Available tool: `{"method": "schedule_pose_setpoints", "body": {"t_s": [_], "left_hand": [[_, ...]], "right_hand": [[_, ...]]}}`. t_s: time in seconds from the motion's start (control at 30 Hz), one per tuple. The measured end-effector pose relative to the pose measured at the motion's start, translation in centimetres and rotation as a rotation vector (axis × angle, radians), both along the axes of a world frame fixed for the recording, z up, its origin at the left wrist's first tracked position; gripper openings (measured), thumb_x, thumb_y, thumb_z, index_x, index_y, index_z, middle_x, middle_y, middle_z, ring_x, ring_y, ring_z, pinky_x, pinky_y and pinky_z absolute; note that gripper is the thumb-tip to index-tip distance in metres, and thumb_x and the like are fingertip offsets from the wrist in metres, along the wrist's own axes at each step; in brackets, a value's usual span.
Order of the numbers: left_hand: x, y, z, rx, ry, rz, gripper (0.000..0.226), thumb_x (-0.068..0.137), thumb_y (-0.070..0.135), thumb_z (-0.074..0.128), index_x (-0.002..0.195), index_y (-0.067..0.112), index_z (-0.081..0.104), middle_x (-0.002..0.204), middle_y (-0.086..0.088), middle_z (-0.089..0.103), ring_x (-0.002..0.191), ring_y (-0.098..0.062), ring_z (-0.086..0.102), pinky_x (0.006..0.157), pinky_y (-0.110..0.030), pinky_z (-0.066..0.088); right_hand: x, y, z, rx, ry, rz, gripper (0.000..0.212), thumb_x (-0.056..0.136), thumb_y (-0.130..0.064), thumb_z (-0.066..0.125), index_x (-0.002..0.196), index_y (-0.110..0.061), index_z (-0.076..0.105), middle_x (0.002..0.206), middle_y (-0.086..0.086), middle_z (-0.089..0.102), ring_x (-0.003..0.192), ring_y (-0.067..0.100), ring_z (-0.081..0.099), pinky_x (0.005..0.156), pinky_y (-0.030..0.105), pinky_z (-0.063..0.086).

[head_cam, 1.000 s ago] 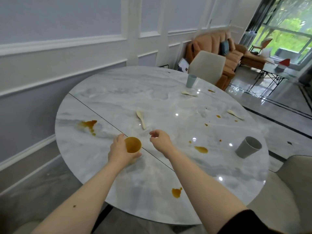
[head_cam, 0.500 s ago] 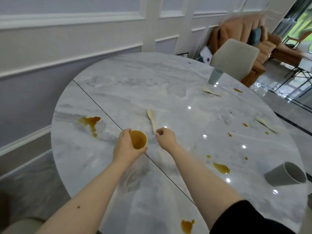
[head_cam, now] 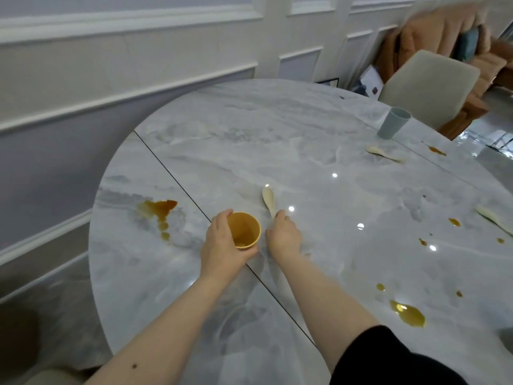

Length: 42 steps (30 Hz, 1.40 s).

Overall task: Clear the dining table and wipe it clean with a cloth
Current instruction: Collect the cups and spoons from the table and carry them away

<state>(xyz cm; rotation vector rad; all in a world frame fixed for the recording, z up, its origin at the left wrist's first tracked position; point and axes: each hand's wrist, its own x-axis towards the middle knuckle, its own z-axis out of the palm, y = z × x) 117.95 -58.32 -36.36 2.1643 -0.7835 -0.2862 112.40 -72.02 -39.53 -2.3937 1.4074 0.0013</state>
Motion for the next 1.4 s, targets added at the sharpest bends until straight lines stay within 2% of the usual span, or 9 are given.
{"method": "schedule_pose_setpoints", "body": {"t_s": [0.1, 0.2, 0.33, 0.4, 0.57, 0.8, 1.03, 1.27, 1.4], "left_hand": [[0.1, -0.1, 0.0, 0.01, -0.008, -0.012, 0.089, 0.062, 0.042, 0.079, 0.135, 0.022, 0.031, 0.132, 0.005, 0.042, 0.117, -0.016, 0.045, 0.082, -0.028, 0.043], [0.0, -0.1, 0.0, 0.011, -0.013, -0.029, 0.089, 0.063, 0.041, 0.08, 0.135, 0.022, 0.03, 0.132, 0.004, 0.042, 0.116, -0.017, 0.046, 0.084, -0.031, 0.046], [-0.2, -0.3, 0.3, 0.017, 0.002, -0.032, 0.09, 0.062, 0.037, 0.082, 0.134, 0.019, 0.032, 0.131, 0.0, 0.043, 0.117, -0.021, 0.047, 0.086, -0.037, 0.049], [-0.4, -0.5, 0.4, 0.029, 0.029, -0.02, 0.09, 0.061, 0.034, 0.083, 0.134, 0.019, 0.032, 0.132, -0.001, 0.043, 0.117, -0.023, 0.047, 0.087, -0.039, 0.048], [-2.5, -0.2, 1.2, 0.038, 0.074, -0.043, 0.092, 0.06, 0.029, 0.084, 0.135, 0.017, 0.033, 0.134, -0.005, 0.043, 0.119, -0.025, 0.048, 0.089, -0.037, 0.046], [-6.0, 1.4, 2.3, 0.032, 0.078, -0.041, 0.094, 0.06, 0.028, 0.085, 0.136, 0.016, 0.032, 0.136, -0.006, 0.041, 0.12, -0.027, 0.047, 0.087, -0.038, 0.046], [-10.3, 3.0, 3.6, 0.009, 0.099, -0.066, 0.091, 0.06, 0.025, 0.084, 0.135, 0.015, 0.033, 0.134, -0.006, 0.043, 0.12, -0.027, 0.046, 0.087, -0.039, 0.046], [-14.7, 3.5, 5.0, -0.029, 0.096, -0.181, 0.092, 0.06, 0.026, 0.086, 0.135, 0.014, 0.033, 0.134, -0.008, 0.042, 0.12, -0.027, 0.047, 0.089, -0.038, 0.044], [-17.0, 3.3, 5.8, -0.031, 0.075, -0.239, 0.093, 0.06, 0.026, 0.086, 0.135, 0.014, 0.033, 0.135, -0.008, 0.042, 0.119, -0.028, 0.047, 0.088, -0.039, 0.044]], "right_hand": [[0.1, -0.1, -0.3, -0.023, 0.005, -0.02, 0.025, 0.09, -0.008, 0.049, 0.114, -0.008, 0.042, 0.117, 0.012, 0.056, 0.107, 0.03, 0.055, 0.086, 0.038, 0.044], [-0.1, -0.1, -0.2, 0.071, -0.093, -0.128, 0.016, 0.091, -0.008, 0.046, 0.107, -0.007, 0.049, 0.112, 0.012, 0.057, 0.102, 0.03, 0.057, 0.083, 0.038, 0.047], [-1.8, 0.1, 0.9, 0.202, -0.338, -0.249, 0.013, 0.091, -0.01, 0.046, 0.096, -0.008, 0.057, 0.092, 0.007, 0.059, 0.08, 0.024, 0.054, 0.066, 0.03, 0.042], [-2.5, 0.3, 1.4, 0.243, -0.439, -0.327, 0.017, 0.09, -0.008, 0.046, 0.097, -0.005, 0.061, 0.088, 0.005, 0.058, 0.078, 0.02, 0.052, 0.066, 0.027, 0.038], [-5.8, 1.6, 3.8, 0.364, -0.783, -0.555, 0.017, 0.086, -0.003, 0.05, 0.094, 0.0, 0.065, 0.091, 0.018, 0.067, 0.079, 0.029, 0.066, 0.073, 0.038, 0.058], [-12.0, 5.7, 10.4, 0.261, -1.159, -0.502, 0.011, 0.091, -0.007, 0.049, 0.094, -0.006, 0.06, 0.077, 0.009, 0.059, 0.058, 0.015, 0.056, 0.061, 0.028, 0.052], [-16.7, 10.1, 13.0, 0.269, -1.177, -0.331, 0.014, 0.095, -0.009, 0.047, 0.094, -0.006, 0.061, 0.072, 0.004, 0.054, 0.054, 0.009, 0.051, 0.057, 0.022, 0.048], [-20.4, 12.5, 12.0, 0.25, -1.042, -0.357, 0.011, 0.094, -0.013, 0.051, 0.094, -0.006, 0.06, 0.068, 0.002, 0.053, 0.059, 0.013, 0.051, 0.055, 0.019, 0.046], [-22.6, 12.9, 11.7, 0.213, -0.988, -0.373, 0.009, 0.092, -0.017, 0.054, 0.094, -0.012, 0.061, 0.073, 0.001, 0.058, 0.065, 0.013, 0.054, 0.063, 0.028, 0.048]]}}
